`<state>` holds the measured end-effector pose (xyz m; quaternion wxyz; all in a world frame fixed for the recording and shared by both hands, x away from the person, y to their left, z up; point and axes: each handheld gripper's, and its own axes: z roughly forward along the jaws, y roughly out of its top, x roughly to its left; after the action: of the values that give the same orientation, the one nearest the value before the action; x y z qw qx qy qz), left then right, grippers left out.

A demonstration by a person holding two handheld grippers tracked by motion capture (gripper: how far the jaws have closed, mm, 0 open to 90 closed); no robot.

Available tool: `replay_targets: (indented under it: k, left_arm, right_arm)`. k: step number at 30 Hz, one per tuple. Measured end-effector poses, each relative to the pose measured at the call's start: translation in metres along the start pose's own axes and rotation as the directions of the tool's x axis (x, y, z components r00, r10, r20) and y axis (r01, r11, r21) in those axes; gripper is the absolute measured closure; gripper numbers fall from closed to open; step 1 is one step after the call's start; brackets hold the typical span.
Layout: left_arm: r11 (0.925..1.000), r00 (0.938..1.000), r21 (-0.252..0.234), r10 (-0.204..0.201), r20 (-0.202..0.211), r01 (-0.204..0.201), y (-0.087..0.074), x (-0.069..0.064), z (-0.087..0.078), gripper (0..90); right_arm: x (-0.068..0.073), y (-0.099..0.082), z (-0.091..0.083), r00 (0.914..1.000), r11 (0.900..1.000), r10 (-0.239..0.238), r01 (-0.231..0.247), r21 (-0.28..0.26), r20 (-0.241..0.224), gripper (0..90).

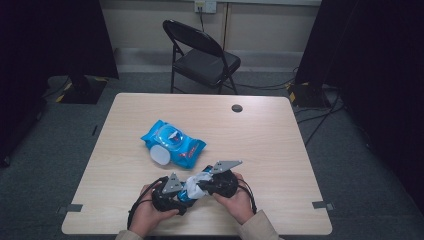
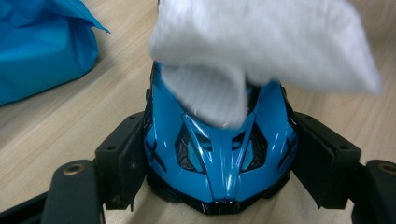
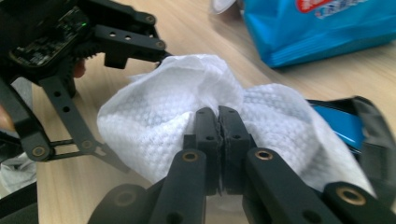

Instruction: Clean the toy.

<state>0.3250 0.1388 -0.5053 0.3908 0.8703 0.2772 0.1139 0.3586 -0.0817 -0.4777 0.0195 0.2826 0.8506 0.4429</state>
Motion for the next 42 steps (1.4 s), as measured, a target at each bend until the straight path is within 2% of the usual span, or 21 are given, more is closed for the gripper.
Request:
replay_targets:
  k: [7, 12, 16, 20, 23, 26, 31, 36, 42]
  left_arm:
    - [1.0, 1.0, 0.001, -0.001, 0.0, 0.001, 0.0, 0.0, 0.0, 25.5]
    - [1.0, 1.0, 0.0, -0.001, 0.0, 0.001, 0.0, 0.0, 0.0, 25.5]
    - [1.0, 1.0, 0.0, 0.0, -0.001, 0.0, 0.0, 0.0, 0.0, 25.5]
    - [1.0, 1.0, -0.001, -0.002, -0.001, 0.002, 0.0, 0.0, 0.0, 25.5]
    - [1.0, 1.0, 0.0, -0.001, -0.001, 0.001, 0.0, 0.0, 0.0, 25.5]
    - [1.0, 1.0, 0.0, -0.001, 0.0, 0.001, 0.0, 0.0, 0.0, 25.5]
    - [1.0, 1.0, -0.001, -0.001, 0.0, 0.001, 0.0, 0.0, 0.0, 25.5]
    - [1.0, 1.0, -0.001, -0.001, 0.0, 0.001, 0.0, 0.0, 0.0, 25.5]
    - [1.0, 1.0, -0.001, 0.002, -0.001, -0.002, 0.0, 0.0, 0.0, 25.5]
  right_arm:
    - [-0.018, -0.004, -0.01, 0.9981, 0.9993, 0.037, -0.037, -0.008, 0.05, 88.5]
    - [-0.032, -0.011, -0.016, 0.9954, 0.9968, 0.078, -0.077, -0.021, 0.055, 88.5]
    - [-0.036, -0.011, -0.016, 0.9957, 0.9971, 0.074, -0.074, -0.017, 0.054, 88.5]
    - [-0.036, -0.01, -0.018, 0.9957, 0.9983, 0.057, -0.057, -0.01, 0.073, 88.5]
    - [-0.037, -0.011, -0.02, 0.9947, 0.9974, 0.071, -0.07, -0.016, 0.074, 88.5]
    - [-0.037, -0.009, -0.022, 0.9935, 0.998, 0.063, -0.062, -0.015, 0.095, 88.5]
    - [-0.04, -0.002, -0.034, 0.9904, 0.9966, 0.071, -0.065, -0.05, 0.119, 88.5]
    - [-0.035, 0.01, -0.042, 0.9934, 0.9965, 0.051, -0.044, -0.071, 0.103, 88.5]
    - [-0.008, 0.018, -0.033, 0.9995, 0.9969, 0.004, -0.001, -0.079, 0.032, 88.5]
